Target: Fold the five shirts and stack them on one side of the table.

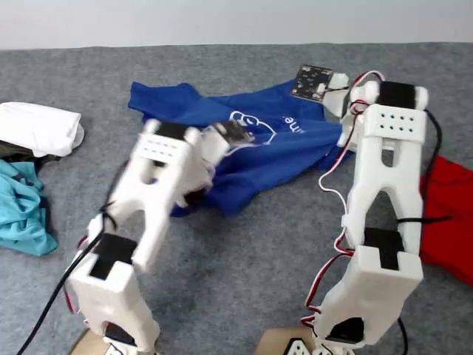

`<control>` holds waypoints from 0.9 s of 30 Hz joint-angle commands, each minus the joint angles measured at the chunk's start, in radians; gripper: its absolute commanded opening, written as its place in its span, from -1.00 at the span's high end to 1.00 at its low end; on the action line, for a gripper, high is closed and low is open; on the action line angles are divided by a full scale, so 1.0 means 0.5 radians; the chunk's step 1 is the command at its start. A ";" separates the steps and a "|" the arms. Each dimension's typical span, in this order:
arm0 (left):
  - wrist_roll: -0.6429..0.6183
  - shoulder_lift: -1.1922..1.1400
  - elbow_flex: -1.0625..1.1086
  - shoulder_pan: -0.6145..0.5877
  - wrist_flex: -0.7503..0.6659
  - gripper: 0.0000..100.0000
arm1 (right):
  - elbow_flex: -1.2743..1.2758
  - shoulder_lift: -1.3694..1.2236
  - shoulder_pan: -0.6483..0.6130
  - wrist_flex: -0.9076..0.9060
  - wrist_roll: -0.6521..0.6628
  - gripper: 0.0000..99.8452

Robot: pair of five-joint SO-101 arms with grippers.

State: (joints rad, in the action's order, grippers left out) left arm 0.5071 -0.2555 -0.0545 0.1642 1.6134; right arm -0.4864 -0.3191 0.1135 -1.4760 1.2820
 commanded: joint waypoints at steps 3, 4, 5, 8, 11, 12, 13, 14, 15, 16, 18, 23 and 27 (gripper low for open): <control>-0.009 0.592 -0.477 -0.196 0.239 1.00 | -0.104 0.140 0.127 -0.014 -0.021 0.98; -0.049 0.675 -0.523 -0.203 0.252 1.00 | -0.104 0.140 0.149 -0.014 -0.021 0.98; -0.098 0.755 -0.563 -0.206 0.261 1.00 | -0.104 0.143 0.164 -0.014 -0.021 0.98; -0.236 0.954 -0.609 -0.193 0.261 1.00 | -0.104 0.143 0.189 -0.014 -0.021 0.98; -0.368 1.114 -0.612 -0.193 0.227 1.00 | -0.114 0.155 0.201 -0.011 -0.021 0.98; -0.411 1.157 -0.612 -0.196 0.218 1.00 | -0.114 0.180 0.204 -0.005 -0.021 0.98; -0.451 1.197 -0.612 -0.199 0.206 1.00 | -0.114 0.210 0.204 -0.002 -0.021 0.98; -0.488 1.237 -0.621 -0.199 0.203 1.00 | -0.114 0.244 0.204 0.002 -0.021 0.98; -0.522 1.274 -0.643 -0.196 0.203 1.00 | -0.114 0.281 0.204 0.005 -0.034 0.98; -0.562 1.310 -0.664 -0.196 0.193 1.00 | -0.114 0.321 0.204 0.005 -0.058 0.98; -0.629 1.372 -0.726 -0.193 0.166 1.00 | -0.114 0.407 0.201 0.005 -0.098 0.98; -0.669 1.473 -0.974 -0.193 0.077 1.00 | -0.114 0.664 0.198 0.084 -0.196 0.98; -0.669 1.485 -1.275 -0.193 0.064 0.99 | -0.114 0.885 0.204 0.195 -0.255 0.98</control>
State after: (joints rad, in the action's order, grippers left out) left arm 0.1803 0.4519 -0.5808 0.0767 1.6778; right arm -0.4864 0.0153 0.1857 -1.4193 1.1807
